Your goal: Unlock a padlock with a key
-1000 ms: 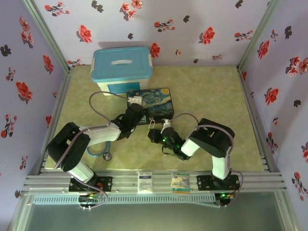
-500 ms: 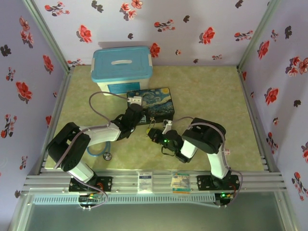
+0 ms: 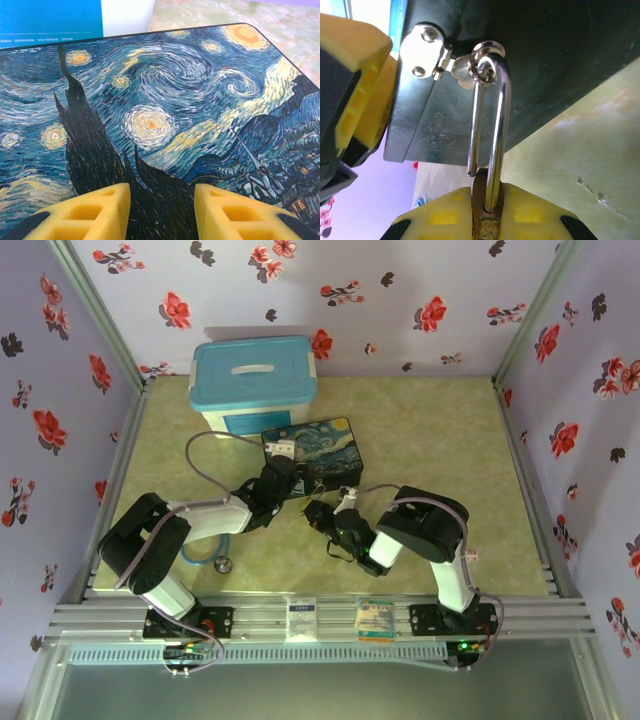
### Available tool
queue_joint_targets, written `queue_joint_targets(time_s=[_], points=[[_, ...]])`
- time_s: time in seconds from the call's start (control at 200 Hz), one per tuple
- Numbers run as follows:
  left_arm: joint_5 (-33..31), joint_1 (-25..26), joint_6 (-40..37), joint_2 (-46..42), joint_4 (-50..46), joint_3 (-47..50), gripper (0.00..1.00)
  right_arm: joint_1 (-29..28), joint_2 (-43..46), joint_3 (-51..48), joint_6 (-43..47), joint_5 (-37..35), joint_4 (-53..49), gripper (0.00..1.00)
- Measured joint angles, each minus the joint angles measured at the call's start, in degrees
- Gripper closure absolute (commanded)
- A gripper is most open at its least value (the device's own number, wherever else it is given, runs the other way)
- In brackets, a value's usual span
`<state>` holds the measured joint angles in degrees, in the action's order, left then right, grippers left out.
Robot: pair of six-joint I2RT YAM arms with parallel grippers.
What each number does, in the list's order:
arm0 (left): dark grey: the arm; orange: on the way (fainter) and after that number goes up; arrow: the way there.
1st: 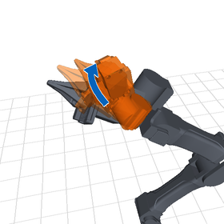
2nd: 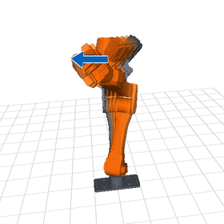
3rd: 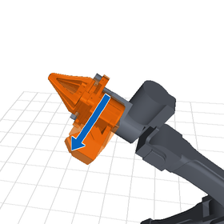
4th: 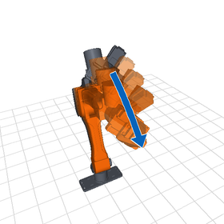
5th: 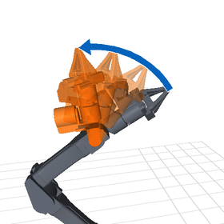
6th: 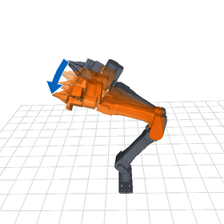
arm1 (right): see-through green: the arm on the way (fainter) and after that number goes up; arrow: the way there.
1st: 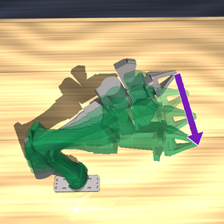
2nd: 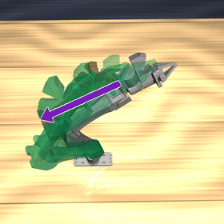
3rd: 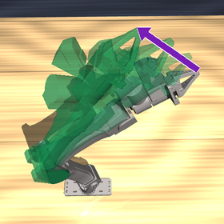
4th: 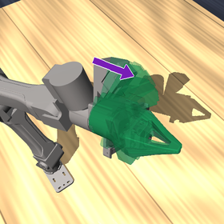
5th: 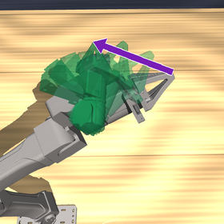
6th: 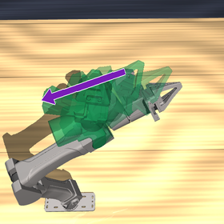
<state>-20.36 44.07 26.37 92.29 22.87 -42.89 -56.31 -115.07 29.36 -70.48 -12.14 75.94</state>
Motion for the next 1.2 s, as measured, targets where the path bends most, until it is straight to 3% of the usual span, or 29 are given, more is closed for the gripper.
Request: queue_joint_targets(time_s=[0.35, 0.715, 1.2], points=[[-0.1, -0.2, -1.4, -0.1, 2.1, 1.2, 0.61, -1.6, -1.4, 4.8, -2.7, -7.6, -3.8, 1.0], [0.1, -0.2, -1.9, -0.6, 2.4, 1.8, 0.61, -0.3, -1.2, 8.1, -1.2, -4.7, -3.4, 1.0], [3.9, 0.7, -1.9, -1.0, 4.1, 2.6, 0.6, 3.7, 3.0, 2.3, 1.1, -0.6, -3.9, 1.0]])
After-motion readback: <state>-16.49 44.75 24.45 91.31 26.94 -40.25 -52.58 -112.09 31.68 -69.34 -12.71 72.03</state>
